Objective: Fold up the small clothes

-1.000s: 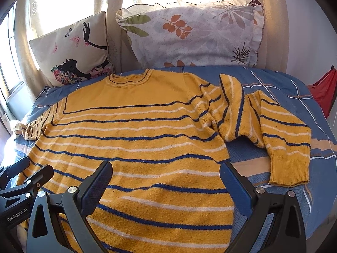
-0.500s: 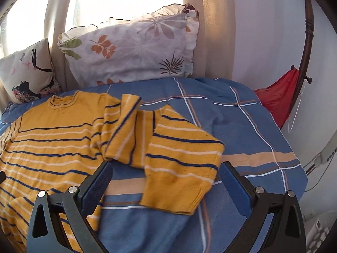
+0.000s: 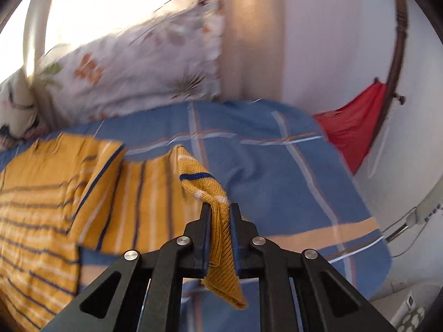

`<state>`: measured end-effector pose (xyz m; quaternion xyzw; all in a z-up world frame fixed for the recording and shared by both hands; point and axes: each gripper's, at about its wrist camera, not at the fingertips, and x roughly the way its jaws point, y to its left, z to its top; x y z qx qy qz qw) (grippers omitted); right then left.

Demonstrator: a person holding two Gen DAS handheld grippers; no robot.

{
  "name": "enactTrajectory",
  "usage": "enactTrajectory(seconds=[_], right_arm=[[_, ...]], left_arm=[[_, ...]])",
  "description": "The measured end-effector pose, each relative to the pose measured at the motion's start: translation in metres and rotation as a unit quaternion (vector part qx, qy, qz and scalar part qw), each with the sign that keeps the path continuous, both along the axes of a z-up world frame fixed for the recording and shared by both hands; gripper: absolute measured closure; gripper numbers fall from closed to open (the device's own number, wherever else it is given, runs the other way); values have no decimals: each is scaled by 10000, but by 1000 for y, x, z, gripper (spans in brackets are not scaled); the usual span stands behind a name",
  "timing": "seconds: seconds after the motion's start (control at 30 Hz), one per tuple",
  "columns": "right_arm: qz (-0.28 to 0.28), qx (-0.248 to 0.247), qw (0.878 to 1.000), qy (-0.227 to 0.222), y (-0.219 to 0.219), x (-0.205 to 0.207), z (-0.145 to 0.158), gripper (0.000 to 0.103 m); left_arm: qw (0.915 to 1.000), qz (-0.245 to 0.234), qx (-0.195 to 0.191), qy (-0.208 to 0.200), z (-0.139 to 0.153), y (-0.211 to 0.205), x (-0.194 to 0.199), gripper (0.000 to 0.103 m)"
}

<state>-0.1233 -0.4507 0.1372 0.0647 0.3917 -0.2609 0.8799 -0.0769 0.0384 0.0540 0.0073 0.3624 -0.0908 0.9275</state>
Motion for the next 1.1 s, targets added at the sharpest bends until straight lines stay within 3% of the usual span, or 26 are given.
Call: enactTrajectory(seconds=[0.07, 0.17, 0.3, 0.33, 0.37, 0.43, 0.53, 0.6, 0.67, 0.8, 0.93, 1.1], right_arm=[[-584, -131, 9981, -149, -43, 4, 25, 91], [-1418, -774, 9868, 58, -93, 17, 41, 91], [-1811, -930, 9762, 751, -123, 36, 33, 87], [-1816, -1022, 9754, 717, -116, 37, 35, 80], [-1668, -1003, 9794, 542, -103, 39, 39, 55], [-1002, -640, 9929, 60, -72, 43, 46, 19], [456, 125, 9987, -207, -17, 79, 40, 17], [1248, 549, 9907, 0, 20, 118, 25, 17], [1812, 579, 9813, 307, 61, 156, 4, 17], [2369, 683, 9658, 806, 111, 222, -37, 17], [2567, 890, 9555, 1153, 136, 266, -74, 17], [2743, 758, 9473, 1469, 151, 289, -102, 17]], left_arm=[[9999, 164, -6, -46, 3, 11, 4, 18], [9991, 420, -18, -47, 4, 28, 11, 18], [9988, 491, -31, -35, 11, 49, 28, 18], [9989, 457, -39, -46, 14, 52, 35, 18], [9992, 375, -93, -49, 18, 55, 44, 18], [9995, 102, -274, -68, 26, 56, 70, 18], [9987, -385, -336, -51, 31, 46, 120, 18], [9974, -707, -148, 28, 28, 32, 156, 18], [9952, -947, 52, 243, 19, 20, 192, 18], [9917, -1106, 195, 626, -3, 9, 245, 18], [9865, -1262, 233, 1020, -23, 3, 283, 18], [9747, -1634, 891, 1240, -46, -21, 292, 18]])
